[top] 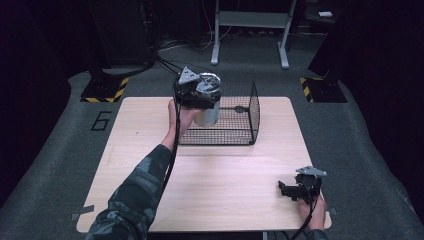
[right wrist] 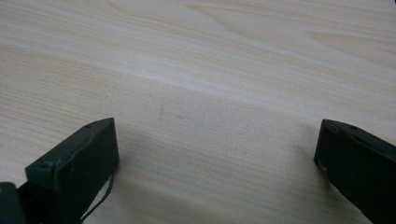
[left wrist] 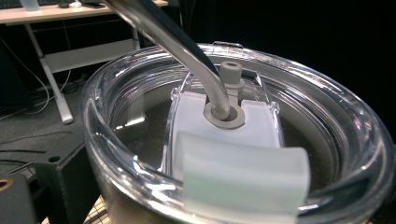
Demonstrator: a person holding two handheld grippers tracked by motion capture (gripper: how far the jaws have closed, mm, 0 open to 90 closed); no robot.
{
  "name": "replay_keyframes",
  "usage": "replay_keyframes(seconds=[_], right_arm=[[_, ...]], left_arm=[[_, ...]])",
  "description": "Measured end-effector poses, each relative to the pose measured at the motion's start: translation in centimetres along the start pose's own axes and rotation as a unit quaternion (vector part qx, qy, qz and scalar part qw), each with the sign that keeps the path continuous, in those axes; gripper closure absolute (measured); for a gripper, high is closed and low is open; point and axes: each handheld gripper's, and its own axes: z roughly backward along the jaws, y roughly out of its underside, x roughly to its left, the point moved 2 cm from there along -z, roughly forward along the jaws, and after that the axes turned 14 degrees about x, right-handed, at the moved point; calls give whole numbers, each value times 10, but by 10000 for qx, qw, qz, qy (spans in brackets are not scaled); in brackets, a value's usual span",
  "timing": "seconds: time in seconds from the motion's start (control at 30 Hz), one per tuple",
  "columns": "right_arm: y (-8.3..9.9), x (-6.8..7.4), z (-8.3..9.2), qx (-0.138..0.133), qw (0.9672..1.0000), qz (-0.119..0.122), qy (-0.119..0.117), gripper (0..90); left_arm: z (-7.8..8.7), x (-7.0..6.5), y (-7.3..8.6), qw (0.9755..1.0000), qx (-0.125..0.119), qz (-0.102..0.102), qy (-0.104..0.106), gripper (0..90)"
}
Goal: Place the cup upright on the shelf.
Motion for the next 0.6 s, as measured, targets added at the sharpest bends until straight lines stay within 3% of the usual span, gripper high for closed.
replay_keyframes(seconds=[0.6], right_arm=[[0, -1, 0, 10, 10000, 35, -9, 0]], left_arm=[[-36, 18, 2, 9989, 125, 338, -298, 28]])
